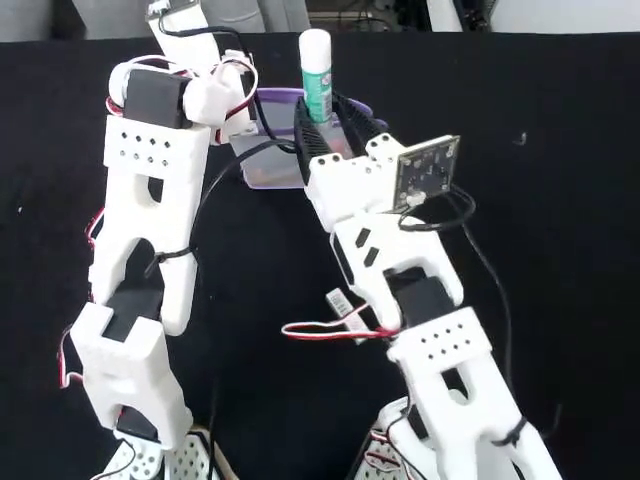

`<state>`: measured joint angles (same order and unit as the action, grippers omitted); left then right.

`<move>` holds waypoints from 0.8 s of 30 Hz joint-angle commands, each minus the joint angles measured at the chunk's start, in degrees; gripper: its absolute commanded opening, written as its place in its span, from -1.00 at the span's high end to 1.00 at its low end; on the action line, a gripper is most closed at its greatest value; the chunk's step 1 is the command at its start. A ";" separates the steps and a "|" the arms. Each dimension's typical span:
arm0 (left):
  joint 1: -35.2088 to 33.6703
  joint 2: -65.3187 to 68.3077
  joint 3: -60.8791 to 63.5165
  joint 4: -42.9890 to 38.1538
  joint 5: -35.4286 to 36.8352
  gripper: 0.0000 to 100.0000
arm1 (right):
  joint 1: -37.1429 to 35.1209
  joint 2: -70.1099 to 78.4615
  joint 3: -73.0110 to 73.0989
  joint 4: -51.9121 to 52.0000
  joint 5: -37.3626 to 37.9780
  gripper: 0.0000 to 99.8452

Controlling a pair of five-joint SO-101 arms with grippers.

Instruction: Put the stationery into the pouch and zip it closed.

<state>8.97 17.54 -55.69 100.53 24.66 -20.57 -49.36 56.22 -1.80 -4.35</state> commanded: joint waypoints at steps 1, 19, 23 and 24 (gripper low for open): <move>-0.57 0.44 1.10 -0.26 0.62 0.94 | -0.18 4.62 -2.95 -2.99 -0.09 0.98; -1.45 -0.09 2.15 0.18 0.62 0.94 | 1.32 23.08 -3.74 -18.37 3.60 0.98; -1.63 0.00 2.42 0.18 0.62 0.94 | 1.32 26.68 -3.82 -20.48 0.44 0.93; -1.71 0.09 2.51 0.18 0.62 0.94 | 1.32 27.03 -3.82 -20.84 0.26 0.88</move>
<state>8.62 17.36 -54.64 100.18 24.66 -19.60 -26.68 52.18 -21.67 -1.98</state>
